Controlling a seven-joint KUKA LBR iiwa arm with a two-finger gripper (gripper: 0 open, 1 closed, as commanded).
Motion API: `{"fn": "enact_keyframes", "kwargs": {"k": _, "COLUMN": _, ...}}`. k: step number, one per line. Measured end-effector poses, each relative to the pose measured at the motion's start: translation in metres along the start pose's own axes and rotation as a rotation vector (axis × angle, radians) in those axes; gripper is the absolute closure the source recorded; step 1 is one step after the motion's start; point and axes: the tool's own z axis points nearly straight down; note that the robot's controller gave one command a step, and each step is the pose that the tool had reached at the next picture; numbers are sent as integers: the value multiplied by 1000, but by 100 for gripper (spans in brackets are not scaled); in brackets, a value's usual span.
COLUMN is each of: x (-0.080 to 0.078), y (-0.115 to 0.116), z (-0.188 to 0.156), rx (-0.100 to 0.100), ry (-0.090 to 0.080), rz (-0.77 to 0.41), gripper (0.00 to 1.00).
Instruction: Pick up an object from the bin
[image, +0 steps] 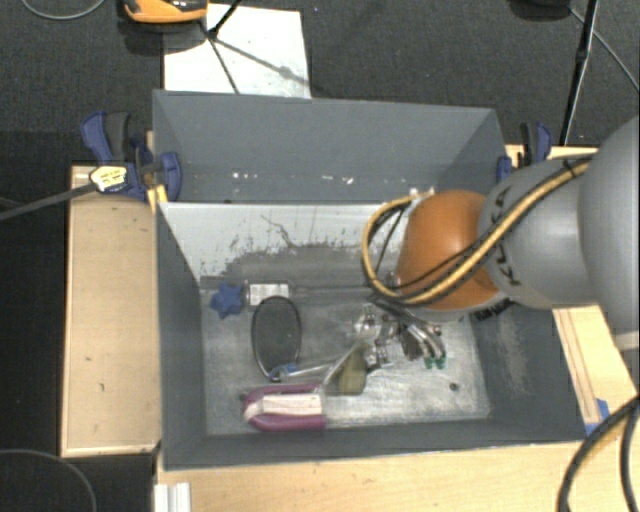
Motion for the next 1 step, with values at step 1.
{"fn": "enact_keyframes", "kwargs": {"k": 1, "x": 26, "y": 10, "z": -162, "rx": 1, "ry": -8, "rz": -448, "gripper": 100}}
